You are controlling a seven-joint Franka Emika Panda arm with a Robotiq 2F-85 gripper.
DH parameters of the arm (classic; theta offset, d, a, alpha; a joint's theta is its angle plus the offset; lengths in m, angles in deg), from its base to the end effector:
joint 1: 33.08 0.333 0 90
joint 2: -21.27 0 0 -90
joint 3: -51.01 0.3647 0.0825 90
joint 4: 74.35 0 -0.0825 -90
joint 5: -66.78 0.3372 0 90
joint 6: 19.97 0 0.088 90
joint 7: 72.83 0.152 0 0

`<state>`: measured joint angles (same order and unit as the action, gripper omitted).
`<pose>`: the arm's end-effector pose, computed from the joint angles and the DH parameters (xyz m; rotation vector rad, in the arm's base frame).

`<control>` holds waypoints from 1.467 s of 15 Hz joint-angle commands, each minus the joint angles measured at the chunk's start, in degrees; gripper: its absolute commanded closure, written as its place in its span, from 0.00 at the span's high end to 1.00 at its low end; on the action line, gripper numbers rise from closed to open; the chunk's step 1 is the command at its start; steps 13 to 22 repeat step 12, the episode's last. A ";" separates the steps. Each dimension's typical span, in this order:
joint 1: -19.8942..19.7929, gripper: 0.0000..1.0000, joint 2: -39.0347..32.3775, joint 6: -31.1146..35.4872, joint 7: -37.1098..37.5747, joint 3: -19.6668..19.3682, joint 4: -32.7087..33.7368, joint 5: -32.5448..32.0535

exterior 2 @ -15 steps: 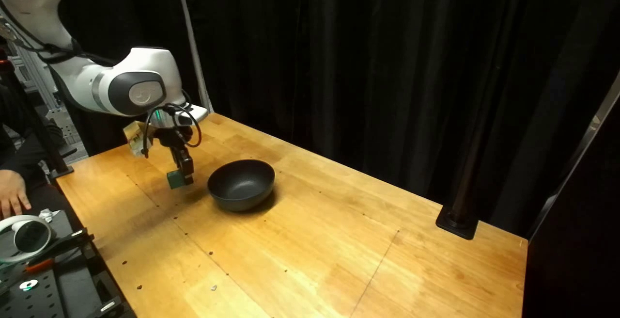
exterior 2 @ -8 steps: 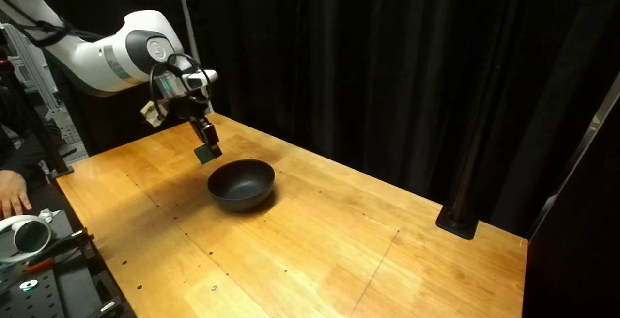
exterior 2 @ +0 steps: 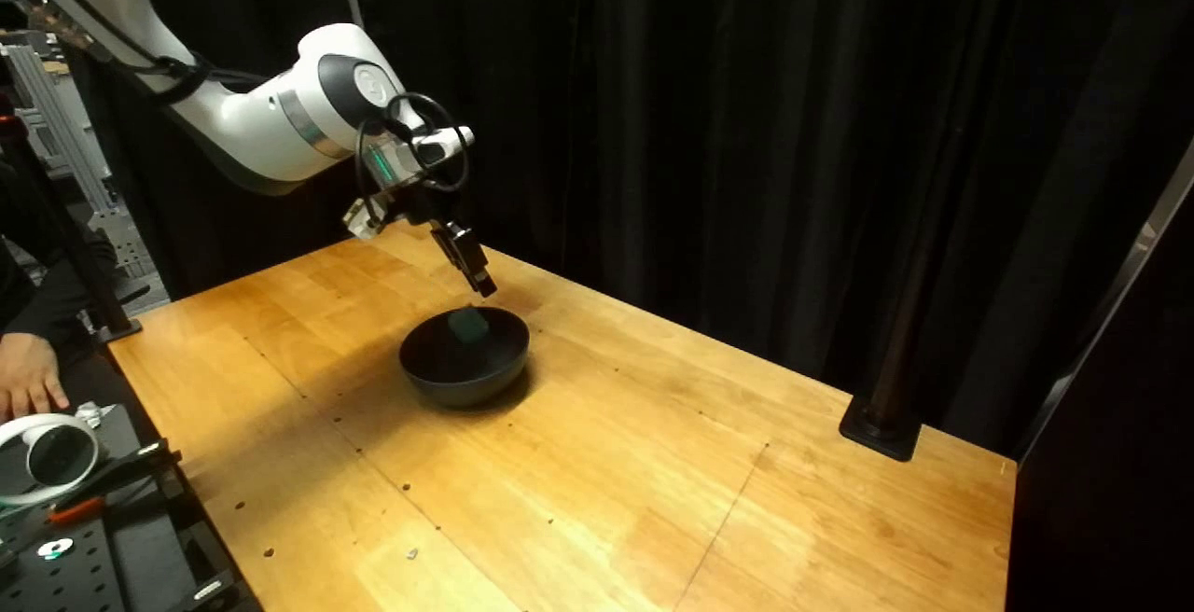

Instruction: Put the block in the bowl

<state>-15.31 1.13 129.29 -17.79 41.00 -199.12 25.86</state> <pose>0.5590 0.0774 0.2769 2.7561 -0.2799 0.3965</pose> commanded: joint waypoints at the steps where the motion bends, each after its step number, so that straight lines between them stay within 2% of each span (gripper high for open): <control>1: -3.19 0.78 0.69 -3.63 -3.04 3.20 2.64 3.35; 4: -6.83 1.00 6.63 -8.58 -13.10 7.10 1.04 13.69; 7: -10.34 1.00 13.31 -17.74 -26.61 10.86 1.99 29.25; 10: -11.79 1.00 19.19 -29.97 -35.42 11.12 5.84 39.45; 11: -11.04 1.00 15.23 -24.57 -30.45 11.04 4.48 34.70; 12: -11.45 1.00 16.96 -26.31 -31.41 11.19 4.92 35.52; 22: -11.45 1.00 16.96 -26.31 -31.41 11.19 4.92 35.52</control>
